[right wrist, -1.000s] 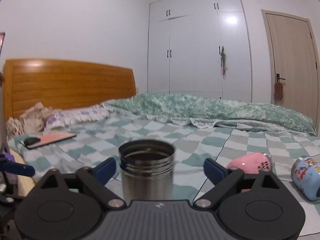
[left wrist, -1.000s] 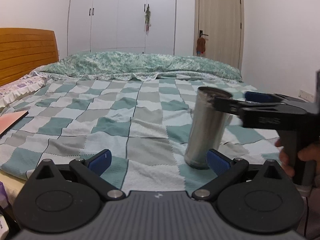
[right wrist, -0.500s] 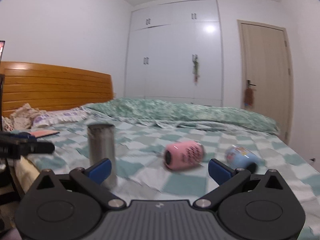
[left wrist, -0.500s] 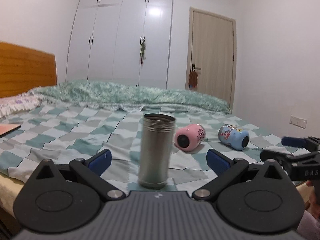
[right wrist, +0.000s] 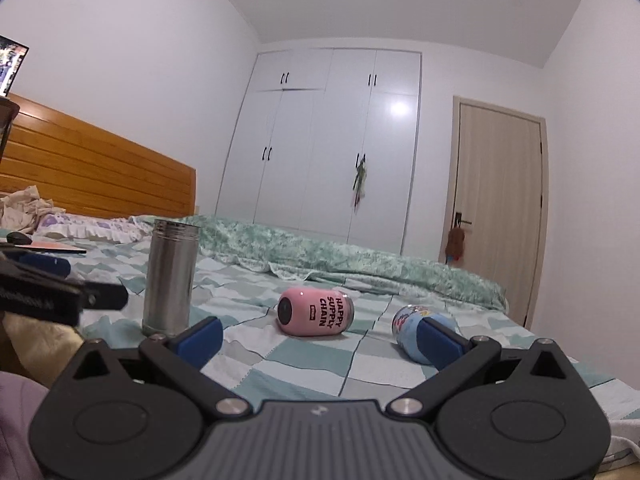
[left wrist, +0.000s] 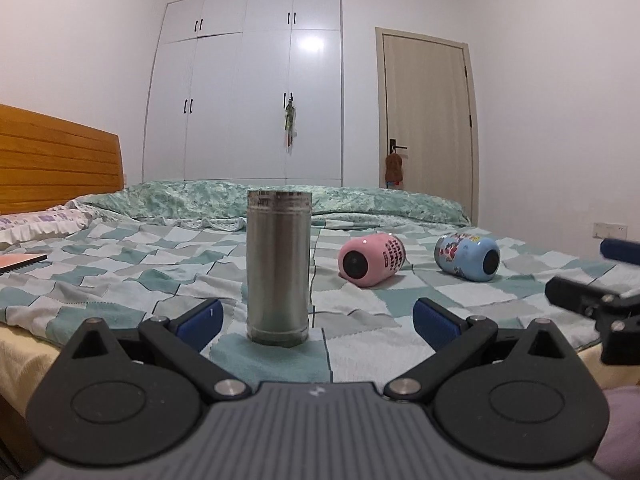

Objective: Flip cup upright

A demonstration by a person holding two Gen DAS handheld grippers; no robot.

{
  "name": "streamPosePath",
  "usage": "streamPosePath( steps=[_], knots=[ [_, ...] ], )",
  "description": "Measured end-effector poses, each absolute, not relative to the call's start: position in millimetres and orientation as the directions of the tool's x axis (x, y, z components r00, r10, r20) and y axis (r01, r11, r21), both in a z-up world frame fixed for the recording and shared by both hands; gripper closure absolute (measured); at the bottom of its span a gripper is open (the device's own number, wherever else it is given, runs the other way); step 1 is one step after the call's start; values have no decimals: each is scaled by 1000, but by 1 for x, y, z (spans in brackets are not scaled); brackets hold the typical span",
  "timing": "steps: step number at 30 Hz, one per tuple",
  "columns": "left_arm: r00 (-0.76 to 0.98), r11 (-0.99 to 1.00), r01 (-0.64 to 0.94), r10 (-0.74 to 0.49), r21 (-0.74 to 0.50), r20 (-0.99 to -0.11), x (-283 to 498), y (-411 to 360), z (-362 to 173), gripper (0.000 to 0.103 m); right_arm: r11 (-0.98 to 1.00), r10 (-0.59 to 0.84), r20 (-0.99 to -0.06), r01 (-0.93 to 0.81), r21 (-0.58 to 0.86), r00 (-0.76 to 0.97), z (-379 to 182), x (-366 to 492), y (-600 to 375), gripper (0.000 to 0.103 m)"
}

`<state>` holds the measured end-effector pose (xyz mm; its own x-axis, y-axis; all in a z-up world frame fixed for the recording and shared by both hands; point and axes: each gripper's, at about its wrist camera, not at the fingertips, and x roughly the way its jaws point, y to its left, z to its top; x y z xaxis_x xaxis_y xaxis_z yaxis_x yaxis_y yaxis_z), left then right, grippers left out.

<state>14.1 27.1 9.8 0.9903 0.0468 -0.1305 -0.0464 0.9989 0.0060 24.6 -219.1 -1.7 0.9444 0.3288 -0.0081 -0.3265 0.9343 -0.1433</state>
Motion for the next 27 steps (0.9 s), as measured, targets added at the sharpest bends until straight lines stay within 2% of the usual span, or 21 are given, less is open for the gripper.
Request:
streamPosePath(
  steps=[5,27],
  knots=[
    [992,999,-46,47,12,-114,14,26,8,0,937,323,19,-317,-145,946,-1,19,-220,0],
    [995,999,-39,40,12,-90,8,26,6,0,944,309,14,-305,-125,951,-2,19,-222,0]
  ],
)
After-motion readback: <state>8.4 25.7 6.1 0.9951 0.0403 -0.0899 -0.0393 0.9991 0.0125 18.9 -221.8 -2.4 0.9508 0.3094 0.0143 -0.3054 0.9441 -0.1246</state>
